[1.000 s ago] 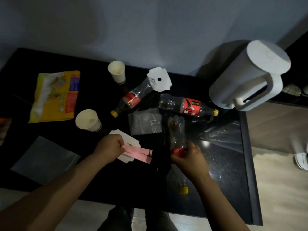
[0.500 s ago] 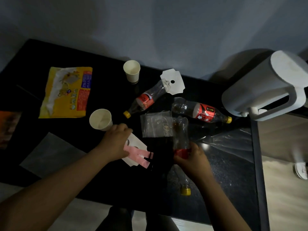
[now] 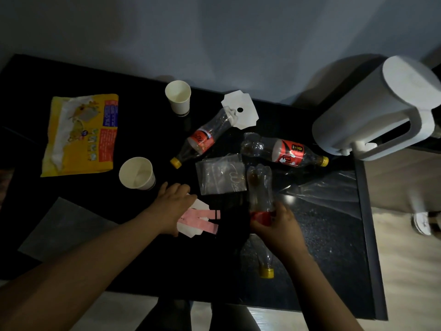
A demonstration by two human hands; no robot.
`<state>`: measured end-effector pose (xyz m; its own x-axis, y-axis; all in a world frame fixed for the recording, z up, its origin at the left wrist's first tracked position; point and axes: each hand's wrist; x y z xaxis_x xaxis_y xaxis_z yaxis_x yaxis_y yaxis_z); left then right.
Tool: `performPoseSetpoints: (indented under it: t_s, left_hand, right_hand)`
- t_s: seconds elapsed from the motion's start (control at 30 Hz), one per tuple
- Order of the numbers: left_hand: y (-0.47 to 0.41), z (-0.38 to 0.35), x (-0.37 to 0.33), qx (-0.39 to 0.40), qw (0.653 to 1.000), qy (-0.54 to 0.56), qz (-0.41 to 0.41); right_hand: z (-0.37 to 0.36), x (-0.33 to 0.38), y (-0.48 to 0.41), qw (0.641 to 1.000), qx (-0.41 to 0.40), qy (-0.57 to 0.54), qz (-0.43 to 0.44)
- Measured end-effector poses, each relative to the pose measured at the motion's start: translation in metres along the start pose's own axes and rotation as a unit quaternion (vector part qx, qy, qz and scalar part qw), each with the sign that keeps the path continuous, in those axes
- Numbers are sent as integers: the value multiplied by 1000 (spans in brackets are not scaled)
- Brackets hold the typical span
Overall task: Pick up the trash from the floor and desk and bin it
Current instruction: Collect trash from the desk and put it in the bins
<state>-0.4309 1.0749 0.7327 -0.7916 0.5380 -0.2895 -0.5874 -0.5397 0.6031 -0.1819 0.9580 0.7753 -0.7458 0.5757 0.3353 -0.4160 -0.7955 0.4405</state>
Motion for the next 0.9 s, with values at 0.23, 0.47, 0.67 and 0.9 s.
performPoseSetpoints:
  t_s: [0.23, 0.47, 0.67, 0.9]
  left_hand:
    - [-10, 6, -14, -42, 997, 62, -12]
    - [-41, 35, -36, -80, 994, 74, 14]
    - [-78, 54, -56, -99, 993, 56, 36]
    - [-106, 54, -64, -102, 990, 35, 86]
  right_hand:
    - [4, -16, -4, 1000, -14, -2, -16]
    - [16, -35, -8, 999, -18, -8, -35]
    - [22, -53, -10, 998, -34, -28, -45]
    - [23, -68, -15, 998, -32, -42, -38]
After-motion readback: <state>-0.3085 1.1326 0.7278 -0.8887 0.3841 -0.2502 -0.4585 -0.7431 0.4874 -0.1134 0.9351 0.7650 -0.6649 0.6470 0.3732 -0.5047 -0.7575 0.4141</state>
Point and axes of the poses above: each hand's wrist, its own y-axis away from the middle knuckle, its own z-axis out of the back of the hand, x = y × z, and after that the axes turned 12 degrees about y, right-handed
